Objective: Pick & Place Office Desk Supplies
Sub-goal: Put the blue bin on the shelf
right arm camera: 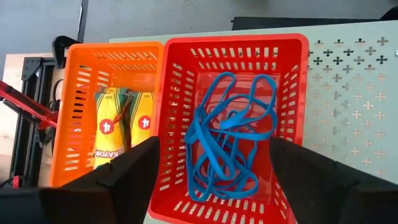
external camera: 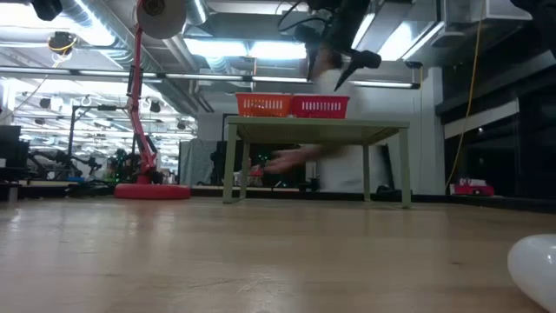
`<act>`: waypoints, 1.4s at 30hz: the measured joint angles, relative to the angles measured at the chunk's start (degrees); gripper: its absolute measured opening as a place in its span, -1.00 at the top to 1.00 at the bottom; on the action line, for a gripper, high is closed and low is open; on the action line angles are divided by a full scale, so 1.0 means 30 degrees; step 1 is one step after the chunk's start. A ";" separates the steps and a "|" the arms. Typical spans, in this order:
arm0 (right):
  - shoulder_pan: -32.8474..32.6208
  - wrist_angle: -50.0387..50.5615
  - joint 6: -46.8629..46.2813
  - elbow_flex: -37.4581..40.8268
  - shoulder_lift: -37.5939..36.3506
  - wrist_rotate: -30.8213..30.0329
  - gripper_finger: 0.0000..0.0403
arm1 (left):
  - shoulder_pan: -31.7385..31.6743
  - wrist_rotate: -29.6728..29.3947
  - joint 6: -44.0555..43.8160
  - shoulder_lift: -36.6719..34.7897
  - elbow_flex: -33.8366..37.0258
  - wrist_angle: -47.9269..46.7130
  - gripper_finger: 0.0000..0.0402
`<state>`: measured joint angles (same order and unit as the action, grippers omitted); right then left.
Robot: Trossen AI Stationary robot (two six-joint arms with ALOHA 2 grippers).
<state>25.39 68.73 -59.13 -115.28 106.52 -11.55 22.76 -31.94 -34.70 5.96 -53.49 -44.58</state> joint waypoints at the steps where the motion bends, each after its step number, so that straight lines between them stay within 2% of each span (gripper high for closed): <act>1: 0.0000 0.0017 -0.0006 -0.0007 -0.0005 0.0005 -0.49 | 0.0000 0.0000 0.0000 0.0000 0.0000 0.0000 -0.08; 4: -0.0259 0.0667 -0.0017 -0.0002 -0.0217 0.0291 -0.44 | 0.0002 0.0007 0.0000 0.0000 0.0000 0.0005 -0.08; 8: -0.1640 0.4066 -0.1015 -0.0022 -0.1222 -0.0457 -0.37 | 0.0001 0.0018 -0.0022 0.0000 0.0000 0.0000 -0.08; 11: -0.3498 0.6950 -0.3072 -0.0022 -0.2224 -0.1274 -0.35 | 0.0007 0.0270 -0.0014 0.0000 0.0000 -0.0003 -0.08; 14: -0.5982 0.6911 -0.5295 0.0244 -0.3290 -0.1905 -0.34 | 0.0002 0.0684 -0.0007 0.0000 0.0000 -0.0015 -0.08; 17: -0.9357 0.7021 -0.9967 0.0712 -0.3936 -0.2740 -0.34 | 0.0005 0.1390 -0.0009 0.0000 0.0000 -0.0024 -0.08; 19: -1.1546 0.7062 -1.2911 0.1482 -0.3995 -0.2596 -0.34 | 0.0007 0.1893 -0.0015 0.0000 0.0000 -0.0058 -0.08; 21: -1.3498 0.7021 -1.6325 0.2455 -0.3984 -0.1800 -0.34 | 0.0000 0.2534 -0.0009 0.0000 0.0000 -0.0071 -0.08; 24: -1.6450 0.7083 -2.1114 0.4171 -0.3670 0.0484 -0.34 | 0.0005 0.3240 -0.0007 0.0000 0.0000 -0.0087 -0.08; 26: -1.8318 0.6568 -2.3437 0.5025 -0.3328 0.1719 -0.34 | 0.0007 0.3677 -0.0009 0.0000 0.0000 -0.0089 -0.08; 30: -2.0348 0.6021 -2.3806 0.5379 -0.2857 0.3965 -0.34 | 0.0001 0.4000 -0.0026 0.0000 0.0000 -0.0095 -0.08; 34: -2.1515 0.7114 -2.3862 0.5608 -0.2553 0.4065 -0.34 | 0.0000 0.3558 -0.0043 0.0000 0.0000 -0.0112 -0.08; 42: -2.3818 0.6855 -2.4234 0.9125 -0.2623 0.4128 -0.34 | 0.0007 0.3657 -0.0012 0.0000 0.0000 -0.0241 -0.08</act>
<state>-46.07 89.29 -131.83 -87.91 98.65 0.83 22.79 -20.97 -34.73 5.96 -53.49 -45.30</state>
